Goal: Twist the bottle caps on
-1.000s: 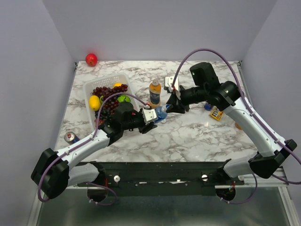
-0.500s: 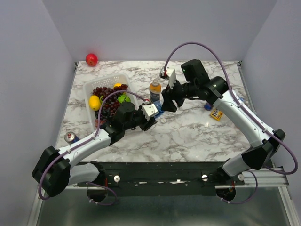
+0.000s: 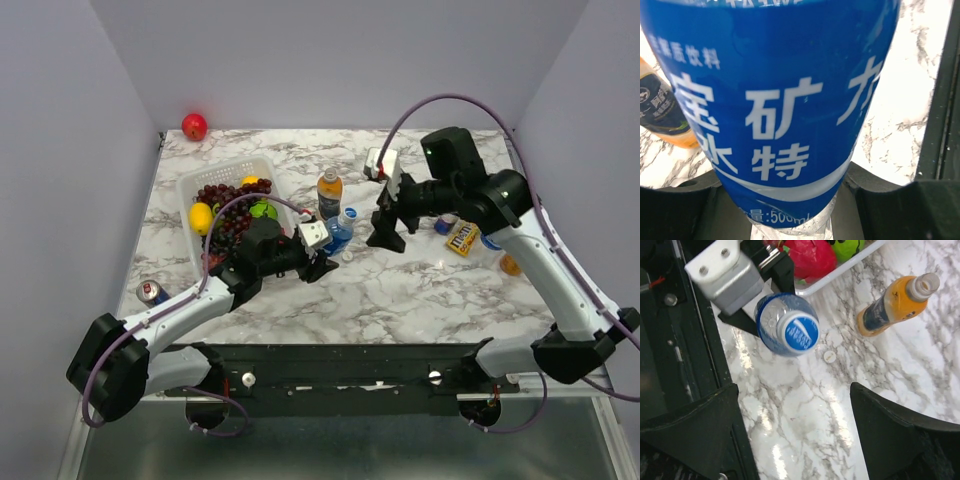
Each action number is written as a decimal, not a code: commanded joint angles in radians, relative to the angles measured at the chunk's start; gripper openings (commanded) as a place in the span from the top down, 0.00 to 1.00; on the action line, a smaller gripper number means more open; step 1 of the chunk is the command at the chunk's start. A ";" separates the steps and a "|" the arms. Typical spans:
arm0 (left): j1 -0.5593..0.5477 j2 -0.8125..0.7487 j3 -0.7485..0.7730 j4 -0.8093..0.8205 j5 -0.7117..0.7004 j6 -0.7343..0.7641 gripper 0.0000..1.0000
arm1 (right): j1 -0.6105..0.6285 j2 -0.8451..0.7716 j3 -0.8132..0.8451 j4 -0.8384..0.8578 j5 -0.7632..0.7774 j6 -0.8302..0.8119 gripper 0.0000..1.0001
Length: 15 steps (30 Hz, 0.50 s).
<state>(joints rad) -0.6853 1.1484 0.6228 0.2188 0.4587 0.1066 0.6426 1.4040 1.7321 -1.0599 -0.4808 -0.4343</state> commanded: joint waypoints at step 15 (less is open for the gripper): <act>0.015 0.065 0.164 -0.203 0.288 0.234 1.00 | -0.001 -0.030 -0.045 0.031 -0.346 -0.520 0.01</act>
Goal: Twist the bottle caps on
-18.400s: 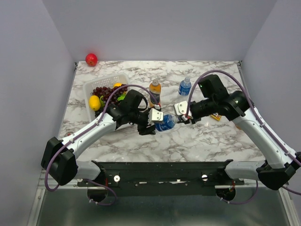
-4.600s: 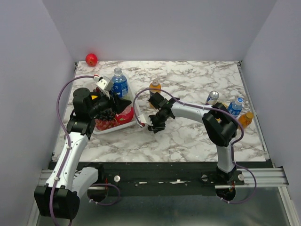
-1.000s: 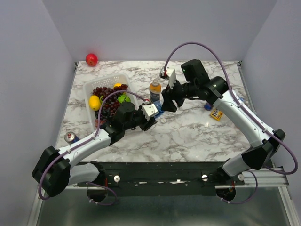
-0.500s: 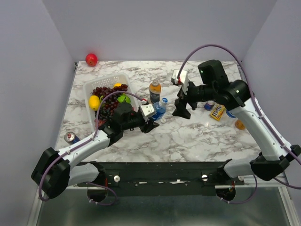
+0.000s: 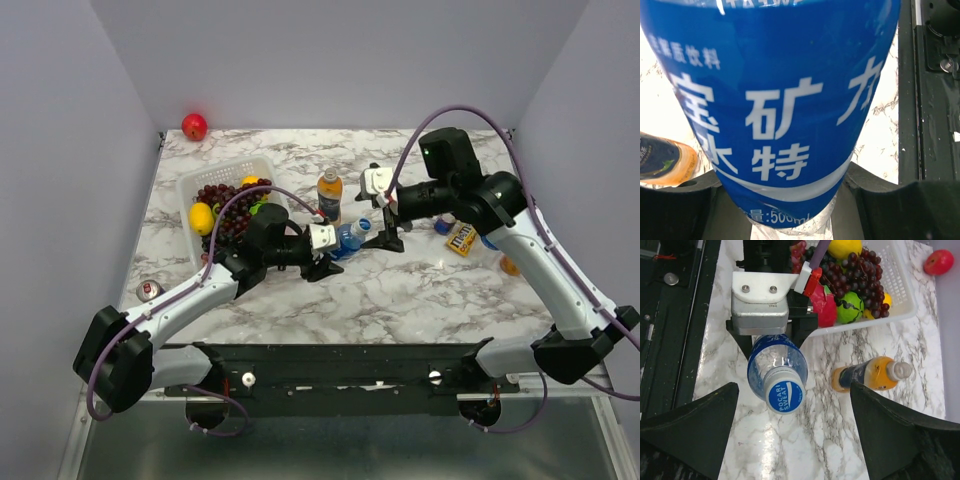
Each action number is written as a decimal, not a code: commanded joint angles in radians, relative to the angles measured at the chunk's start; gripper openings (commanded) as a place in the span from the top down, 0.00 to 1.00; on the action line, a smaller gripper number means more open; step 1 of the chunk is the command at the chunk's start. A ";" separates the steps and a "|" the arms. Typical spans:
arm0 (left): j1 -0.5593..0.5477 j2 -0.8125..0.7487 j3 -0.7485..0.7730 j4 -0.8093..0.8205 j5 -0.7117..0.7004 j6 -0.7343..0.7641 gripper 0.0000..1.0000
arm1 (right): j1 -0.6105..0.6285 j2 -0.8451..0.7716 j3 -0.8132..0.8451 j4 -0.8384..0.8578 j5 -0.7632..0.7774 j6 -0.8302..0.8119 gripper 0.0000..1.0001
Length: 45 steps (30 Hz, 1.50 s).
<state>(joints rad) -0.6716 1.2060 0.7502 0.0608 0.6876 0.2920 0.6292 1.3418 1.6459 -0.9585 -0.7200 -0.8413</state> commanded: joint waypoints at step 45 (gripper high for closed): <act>0.058 0.052 0.072 -0.075 0.148 -0.063 1.00 | 0.055 0.028 0.019 -0.042 -0.092 -0.145 0.01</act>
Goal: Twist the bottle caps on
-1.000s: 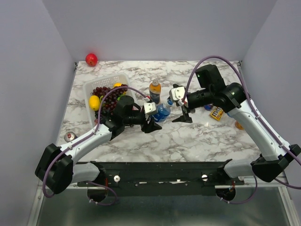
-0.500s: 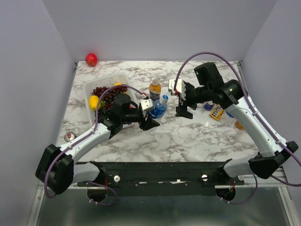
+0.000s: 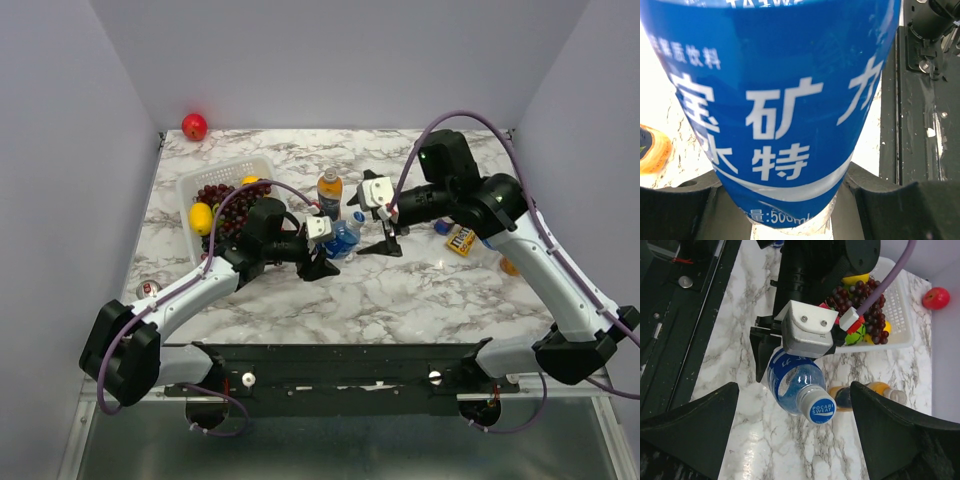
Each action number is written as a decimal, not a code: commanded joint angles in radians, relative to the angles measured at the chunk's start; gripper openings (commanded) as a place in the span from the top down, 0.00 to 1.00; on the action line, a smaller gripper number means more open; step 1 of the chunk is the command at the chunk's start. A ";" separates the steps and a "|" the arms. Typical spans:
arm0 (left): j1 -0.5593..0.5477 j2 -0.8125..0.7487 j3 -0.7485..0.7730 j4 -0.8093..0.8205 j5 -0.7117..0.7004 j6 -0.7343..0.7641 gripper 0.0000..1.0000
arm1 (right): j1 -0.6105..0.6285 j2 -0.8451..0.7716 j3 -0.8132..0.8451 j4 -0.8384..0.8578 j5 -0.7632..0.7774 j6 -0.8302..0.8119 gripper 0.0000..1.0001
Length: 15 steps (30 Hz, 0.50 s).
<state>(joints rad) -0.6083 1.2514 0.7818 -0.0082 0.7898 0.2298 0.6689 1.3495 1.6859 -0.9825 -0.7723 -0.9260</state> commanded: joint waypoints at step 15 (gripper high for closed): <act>0.021 0.002 0.028 0.112 0.028 -0.125 1.00 | 0.020 -0.007 -0.112 -0.021 0.071 -0.056 0.01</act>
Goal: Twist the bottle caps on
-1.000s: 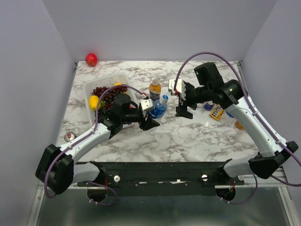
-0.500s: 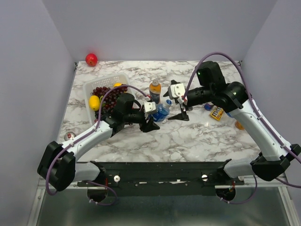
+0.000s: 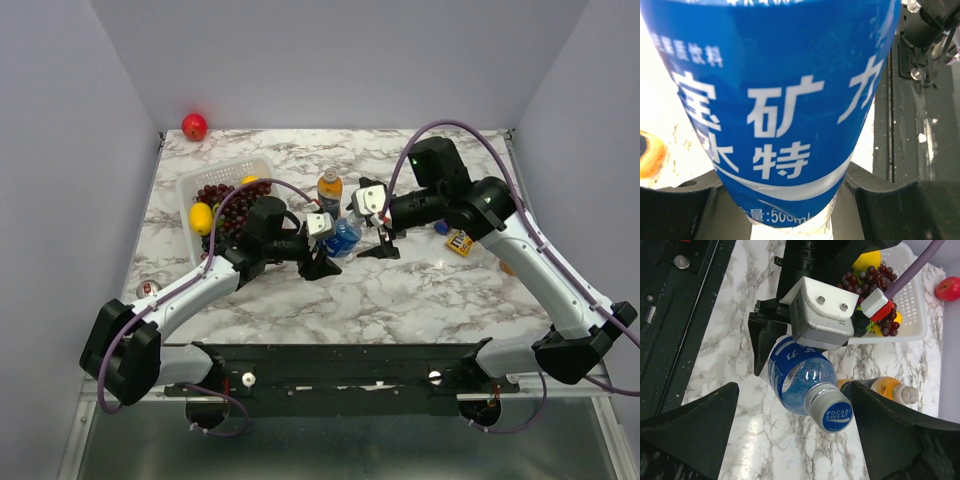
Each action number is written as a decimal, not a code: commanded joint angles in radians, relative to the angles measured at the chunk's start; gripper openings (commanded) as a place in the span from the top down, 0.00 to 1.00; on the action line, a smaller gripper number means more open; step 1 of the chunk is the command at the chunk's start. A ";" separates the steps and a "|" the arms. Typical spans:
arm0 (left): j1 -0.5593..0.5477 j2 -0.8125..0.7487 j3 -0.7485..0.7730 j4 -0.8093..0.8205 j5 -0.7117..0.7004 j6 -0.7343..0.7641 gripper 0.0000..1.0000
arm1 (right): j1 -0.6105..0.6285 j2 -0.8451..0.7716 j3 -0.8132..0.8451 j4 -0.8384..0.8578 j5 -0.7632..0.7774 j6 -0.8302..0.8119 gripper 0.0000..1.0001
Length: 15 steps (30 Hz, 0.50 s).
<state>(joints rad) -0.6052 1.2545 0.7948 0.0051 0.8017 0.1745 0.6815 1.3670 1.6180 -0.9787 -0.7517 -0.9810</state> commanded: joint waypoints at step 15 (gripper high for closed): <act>0.048 -0.017 0.017 0.110 0.024 -0.067 1.00 | 0.007 -0.023 -0.090 0.002 0.144 0.093 0.01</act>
<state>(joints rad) -0.5835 1.2610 0.7944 0.0280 0.8062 0.1112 0.6857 1.3453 1.5528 -0.8669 -0.6624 -0.9596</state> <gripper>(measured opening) 0.579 0.995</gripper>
